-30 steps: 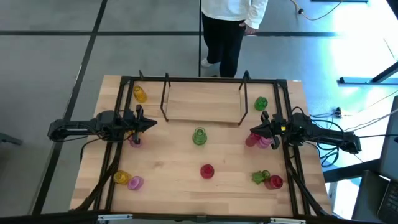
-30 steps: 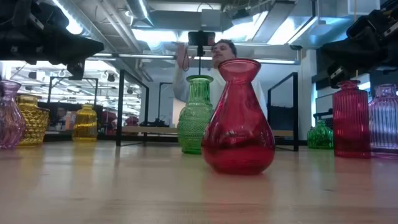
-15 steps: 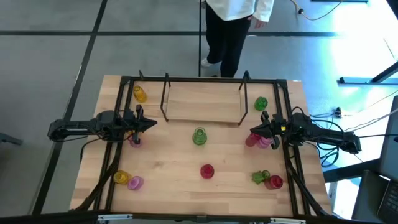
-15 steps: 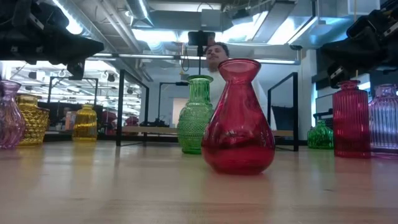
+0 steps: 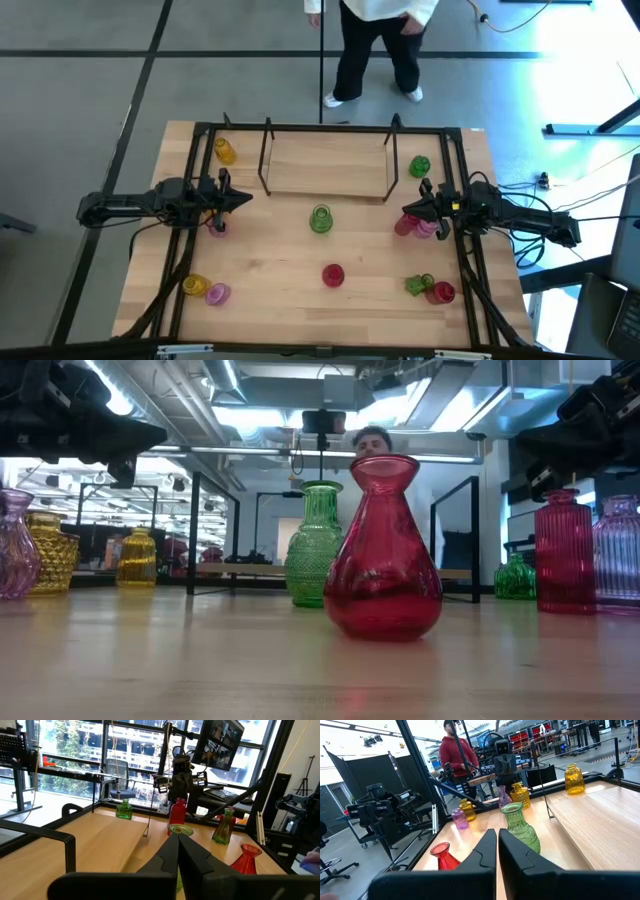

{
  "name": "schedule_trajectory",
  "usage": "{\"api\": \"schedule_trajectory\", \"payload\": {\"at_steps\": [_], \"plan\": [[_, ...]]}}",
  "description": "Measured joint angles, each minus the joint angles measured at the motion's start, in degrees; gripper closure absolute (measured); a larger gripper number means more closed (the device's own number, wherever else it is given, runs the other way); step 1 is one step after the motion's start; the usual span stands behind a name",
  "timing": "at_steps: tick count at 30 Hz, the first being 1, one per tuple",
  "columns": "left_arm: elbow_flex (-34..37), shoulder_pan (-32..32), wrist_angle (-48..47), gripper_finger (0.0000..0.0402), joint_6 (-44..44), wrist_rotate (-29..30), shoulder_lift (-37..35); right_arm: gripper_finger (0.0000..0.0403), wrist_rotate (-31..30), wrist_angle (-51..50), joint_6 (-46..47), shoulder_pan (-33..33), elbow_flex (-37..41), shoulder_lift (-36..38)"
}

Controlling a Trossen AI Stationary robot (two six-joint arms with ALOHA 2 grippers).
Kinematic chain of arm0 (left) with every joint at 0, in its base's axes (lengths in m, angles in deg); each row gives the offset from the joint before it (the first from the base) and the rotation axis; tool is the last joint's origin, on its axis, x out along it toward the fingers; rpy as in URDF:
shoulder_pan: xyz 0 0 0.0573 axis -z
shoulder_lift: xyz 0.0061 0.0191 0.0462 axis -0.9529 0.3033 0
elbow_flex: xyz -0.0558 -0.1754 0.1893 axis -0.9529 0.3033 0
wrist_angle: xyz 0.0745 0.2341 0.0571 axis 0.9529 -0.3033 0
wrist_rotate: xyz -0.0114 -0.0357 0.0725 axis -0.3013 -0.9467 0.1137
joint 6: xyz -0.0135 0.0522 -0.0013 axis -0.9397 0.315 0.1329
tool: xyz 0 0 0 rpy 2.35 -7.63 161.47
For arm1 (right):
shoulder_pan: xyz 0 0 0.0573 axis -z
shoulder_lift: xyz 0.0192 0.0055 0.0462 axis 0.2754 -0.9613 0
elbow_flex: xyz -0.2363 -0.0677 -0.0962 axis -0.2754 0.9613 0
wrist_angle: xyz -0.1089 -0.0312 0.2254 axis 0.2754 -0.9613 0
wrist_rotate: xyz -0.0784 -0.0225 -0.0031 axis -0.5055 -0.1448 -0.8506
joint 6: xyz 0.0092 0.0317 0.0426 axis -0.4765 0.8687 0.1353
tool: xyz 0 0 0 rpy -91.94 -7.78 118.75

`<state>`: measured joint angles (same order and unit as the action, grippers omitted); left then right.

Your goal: Sort vases onto shelf

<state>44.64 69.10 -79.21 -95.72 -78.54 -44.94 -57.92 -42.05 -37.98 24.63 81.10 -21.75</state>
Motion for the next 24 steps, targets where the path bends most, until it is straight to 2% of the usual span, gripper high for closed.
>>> {"api": "schedule_trajectory", "payload": {"at_steps": [17,24], "plan": [[0.01,0.02,0.01,0.0400,0.00,0.00,-0.02,0.0395,0.00,0.00,-0.02,0.00,-0.02,-0.02],[-0.05,0.02,3.24,0.0400,0.00,0.59,0.00,0.0395,-0.68,-0.04,0.00,0.00,0.00,-0.02]]}}
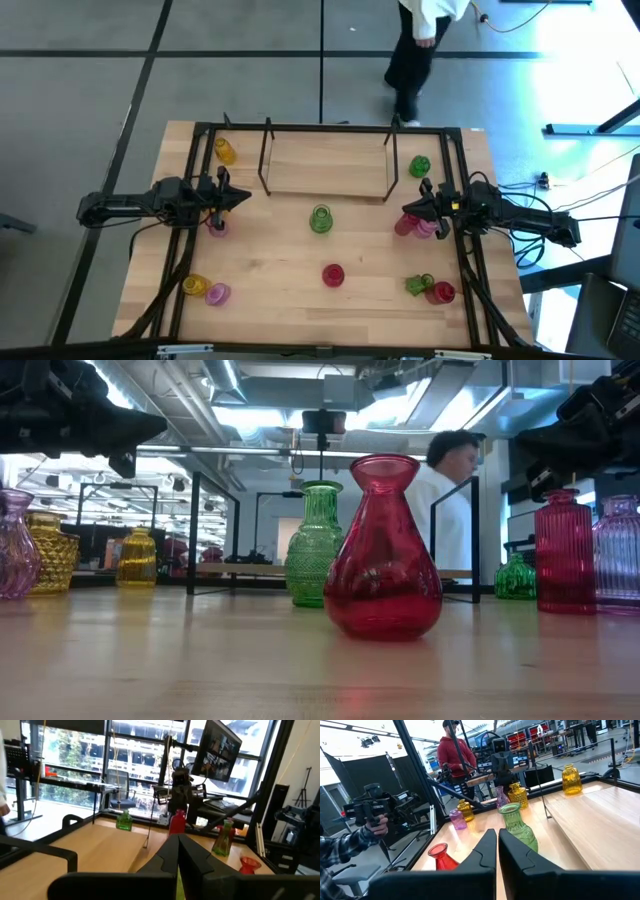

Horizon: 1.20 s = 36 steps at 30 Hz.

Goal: Sort vases onto shelf
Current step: Put the top red vase on the shelf

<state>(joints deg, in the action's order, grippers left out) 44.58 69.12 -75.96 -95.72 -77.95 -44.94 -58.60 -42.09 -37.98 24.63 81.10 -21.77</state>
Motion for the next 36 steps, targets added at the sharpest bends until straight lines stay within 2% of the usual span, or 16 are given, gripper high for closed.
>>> {"api": "schedule_trajectory", "payload": {"at_steps": [7,12,16,20,27,32,36], "plan": [[0.00,-0.01,0.64,0.0400,-0.20,3.87,0.00,0.0395,-2.76,1.01,-0.06,0.00,0.04,0.00],[0.04,-0.02,2.95,0.0400,-0.31,6.73,0.00,0.0395,-10.21,4.19,-1.25,0.00,0.04,0.00],[0.04,-0.02,7.49,0.0400,3.13,6.95,0.72,0.0395,-11.43,3.80,-2.18,0.00,-1.45,-1.18],[0.04,-0.01,11.20,0.0400,7.15,7.07,2.67,0.0395,-11.41,3.73,-2.83,0.00,-4.51,-7.45],[0.04,-0.02,16.56,0.0400,9.07,6.69,6.06,0.0395,-9.90,1.63,-4.27,-0.02,-12.87,-20.90],[0.04,-0.02,16.58,0.0400,8.71,6.79,6.27,0.0395,-8.88,-8.69,-6.47,-0.04,-22.31,-28.05],[0.04,-0.02,16.56,0.0400,7.10,4.53,6.27,0.0395,-8.94,-16.35,-7.37,-0.04,-29.68,-31.75]]}}
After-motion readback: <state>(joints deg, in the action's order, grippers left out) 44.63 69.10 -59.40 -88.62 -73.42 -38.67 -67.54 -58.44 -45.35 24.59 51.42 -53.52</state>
